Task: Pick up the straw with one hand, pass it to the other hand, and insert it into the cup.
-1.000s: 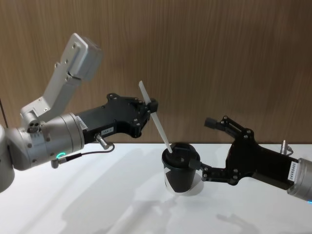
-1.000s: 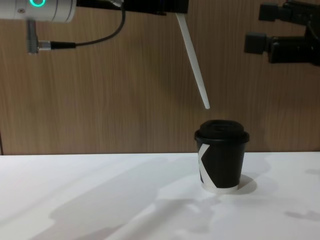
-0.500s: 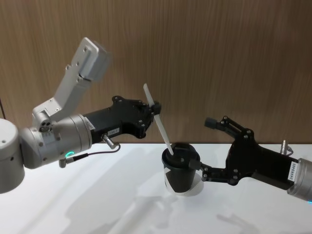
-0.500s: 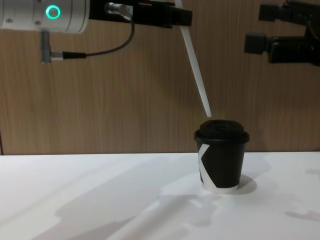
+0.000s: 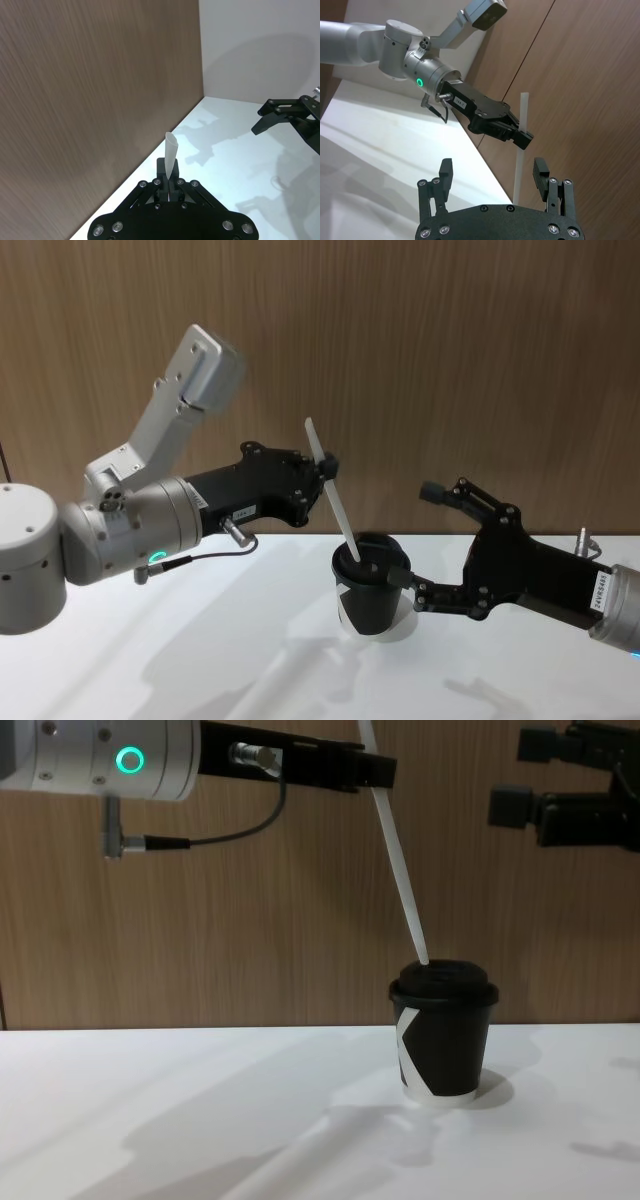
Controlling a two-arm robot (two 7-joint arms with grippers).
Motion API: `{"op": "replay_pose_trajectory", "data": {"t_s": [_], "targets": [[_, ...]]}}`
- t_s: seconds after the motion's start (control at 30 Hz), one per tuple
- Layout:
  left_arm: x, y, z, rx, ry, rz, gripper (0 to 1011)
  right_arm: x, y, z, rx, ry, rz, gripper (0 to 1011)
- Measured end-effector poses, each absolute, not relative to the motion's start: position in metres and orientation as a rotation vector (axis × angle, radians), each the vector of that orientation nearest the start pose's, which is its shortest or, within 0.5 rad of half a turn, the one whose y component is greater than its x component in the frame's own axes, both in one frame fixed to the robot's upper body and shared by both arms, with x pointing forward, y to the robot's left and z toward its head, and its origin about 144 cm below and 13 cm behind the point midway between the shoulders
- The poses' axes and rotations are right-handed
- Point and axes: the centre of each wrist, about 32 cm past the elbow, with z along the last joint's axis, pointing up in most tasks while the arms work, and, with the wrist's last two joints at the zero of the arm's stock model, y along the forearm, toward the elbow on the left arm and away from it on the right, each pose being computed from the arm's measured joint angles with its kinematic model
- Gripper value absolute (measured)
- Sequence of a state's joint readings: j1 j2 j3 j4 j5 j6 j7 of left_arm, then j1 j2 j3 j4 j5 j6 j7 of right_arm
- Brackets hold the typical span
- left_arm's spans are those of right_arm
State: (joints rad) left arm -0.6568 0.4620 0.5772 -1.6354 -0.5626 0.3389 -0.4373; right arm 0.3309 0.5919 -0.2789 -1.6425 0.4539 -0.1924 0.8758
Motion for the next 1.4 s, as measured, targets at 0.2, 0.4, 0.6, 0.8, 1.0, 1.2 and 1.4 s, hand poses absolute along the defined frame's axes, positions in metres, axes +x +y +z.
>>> {"op": "replay_pose_trajectory", "data": {"t_s": [0.2,0.4,0.6,0.8,1.0,1.2,1.4], "targets": [[0.554,0.188,1.344,0.091,-0.152,0.605,7,0.520,-0.306,1.281,0.012,-0.467,-0.412,1001],[0.557,0.184,1.343,0.095,-0.152,0.599,7,0.520,-0.306,1.281,0.012,-0.467,-0.412,1001],[0.559,0.182,1.342,0.096,-0.152,0.595,8,0.520,-0.306,1.281,0.012,-0.467,-0.412,1001],[0.561,0.180,1.341,0.100,-0.151,0.593,8,0.520,-0.306,1.281,0.012,-0.467,-0.412,1001],[0.563,0.179,1.339,0.103,-0.150,0.591,8,0.520,-0.306,1.281,0.012,-0.467,-0.412,1001],[0.564,0.178,1.338,0.107,-0.148,0.589,8,0.520,-0.306,1.281,0.012,-0.467,-0.412,1001],[0.565,0.176,1.337,0.109,-0.145,0.585,8,0.520,-0.306,1.281,0.012,-0.467,-0.412,1001]]}}
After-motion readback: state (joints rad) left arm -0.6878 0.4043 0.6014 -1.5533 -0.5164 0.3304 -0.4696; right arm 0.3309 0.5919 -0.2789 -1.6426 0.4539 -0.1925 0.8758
